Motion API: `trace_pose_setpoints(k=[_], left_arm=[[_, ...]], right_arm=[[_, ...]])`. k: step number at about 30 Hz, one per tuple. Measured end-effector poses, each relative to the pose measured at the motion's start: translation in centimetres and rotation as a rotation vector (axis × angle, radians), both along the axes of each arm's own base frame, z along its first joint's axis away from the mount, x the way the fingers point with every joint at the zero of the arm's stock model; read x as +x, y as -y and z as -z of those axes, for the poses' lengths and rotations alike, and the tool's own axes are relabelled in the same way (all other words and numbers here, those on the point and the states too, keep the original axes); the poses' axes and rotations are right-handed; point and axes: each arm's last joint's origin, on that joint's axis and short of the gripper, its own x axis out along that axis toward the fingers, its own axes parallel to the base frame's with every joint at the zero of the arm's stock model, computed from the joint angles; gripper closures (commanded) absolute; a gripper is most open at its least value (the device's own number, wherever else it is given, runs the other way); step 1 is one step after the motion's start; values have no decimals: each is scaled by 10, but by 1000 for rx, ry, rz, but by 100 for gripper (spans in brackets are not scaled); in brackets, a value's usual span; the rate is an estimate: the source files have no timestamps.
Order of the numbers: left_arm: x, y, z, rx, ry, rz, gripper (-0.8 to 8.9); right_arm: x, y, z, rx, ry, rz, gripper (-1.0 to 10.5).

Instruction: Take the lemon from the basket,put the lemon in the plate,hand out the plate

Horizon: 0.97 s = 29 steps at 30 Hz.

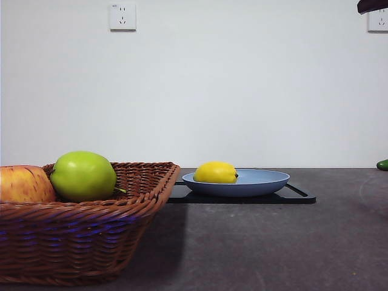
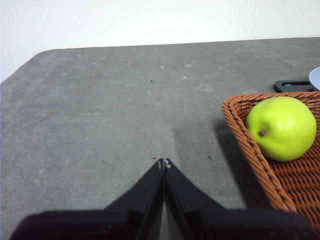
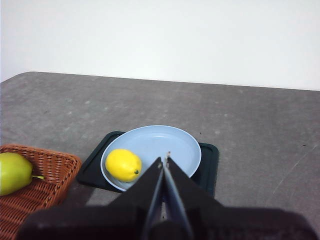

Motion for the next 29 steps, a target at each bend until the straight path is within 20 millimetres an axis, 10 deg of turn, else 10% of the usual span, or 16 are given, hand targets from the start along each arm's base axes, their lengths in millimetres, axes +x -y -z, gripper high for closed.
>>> trace_pose_setpoints(k=[29], left_arm=[[0, 0, 0, 0, 0, 0, 805]], right_arm=[[-13, 18, -2, -67, 85, 16, 943]])
